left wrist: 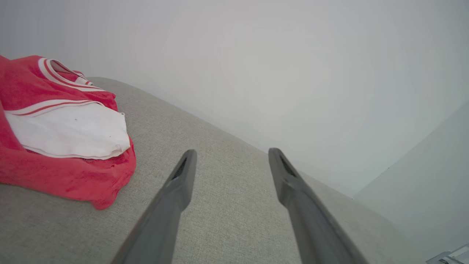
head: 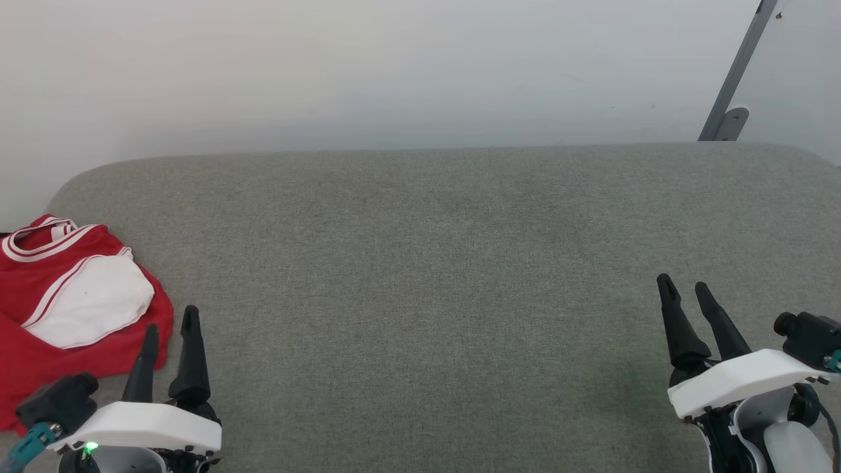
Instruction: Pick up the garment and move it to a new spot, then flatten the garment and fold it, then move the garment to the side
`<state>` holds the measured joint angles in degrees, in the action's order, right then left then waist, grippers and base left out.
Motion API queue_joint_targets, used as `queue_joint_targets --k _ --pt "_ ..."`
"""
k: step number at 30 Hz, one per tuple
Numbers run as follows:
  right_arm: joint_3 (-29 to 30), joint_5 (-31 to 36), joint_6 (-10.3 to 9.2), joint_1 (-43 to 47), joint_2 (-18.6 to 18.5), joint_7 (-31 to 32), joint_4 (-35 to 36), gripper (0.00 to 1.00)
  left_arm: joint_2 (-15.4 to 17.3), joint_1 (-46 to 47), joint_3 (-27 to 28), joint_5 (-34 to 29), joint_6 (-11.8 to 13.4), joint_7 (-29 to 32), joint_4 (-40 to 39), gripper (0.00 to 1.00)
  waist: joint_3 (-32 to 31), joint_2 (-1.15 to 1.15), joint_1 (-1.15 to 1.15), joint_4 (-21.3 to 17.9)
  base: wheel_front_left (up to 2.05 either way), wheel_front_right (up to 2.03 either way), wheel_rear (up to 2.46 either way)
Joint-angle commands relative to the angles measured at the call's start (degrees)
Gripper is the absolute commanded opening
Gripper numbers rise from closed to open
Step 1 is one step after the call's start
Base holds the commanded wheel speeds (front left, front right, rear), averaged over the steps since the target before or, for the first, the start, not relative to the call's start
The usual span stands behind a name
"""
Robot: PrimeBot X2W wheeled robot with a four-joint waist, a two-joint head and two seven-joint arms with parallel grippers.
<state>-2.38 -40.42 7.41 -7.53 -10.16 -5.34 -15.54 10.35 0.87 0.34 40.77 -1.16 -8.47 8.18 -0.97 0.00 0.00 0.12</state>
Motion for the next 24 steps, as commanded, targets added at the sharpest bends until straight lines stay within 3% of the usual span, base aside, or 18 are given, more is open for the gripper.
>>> queue_joint_targets --k 1,24 --pt "-0.3 1.12 0.11 -0.99 -0.36 -0.55 0.22 1.0 0.19 -0.12 0.13 -1.81 -0.32 -0.5 -0.66 1.0 -0.01 0.0 0.0 0.0 0.0 0.0 0.0" --pt "-1.14 11.46 0.12 -1.26 -1.54 -3.19 0.17 1.0 0.49 -1.57 -0.38 -13.35 -2.02 -3.51 -2.31 1.0 -0.34 0.0 0.0 0.0 0.0 0.0 0.0"
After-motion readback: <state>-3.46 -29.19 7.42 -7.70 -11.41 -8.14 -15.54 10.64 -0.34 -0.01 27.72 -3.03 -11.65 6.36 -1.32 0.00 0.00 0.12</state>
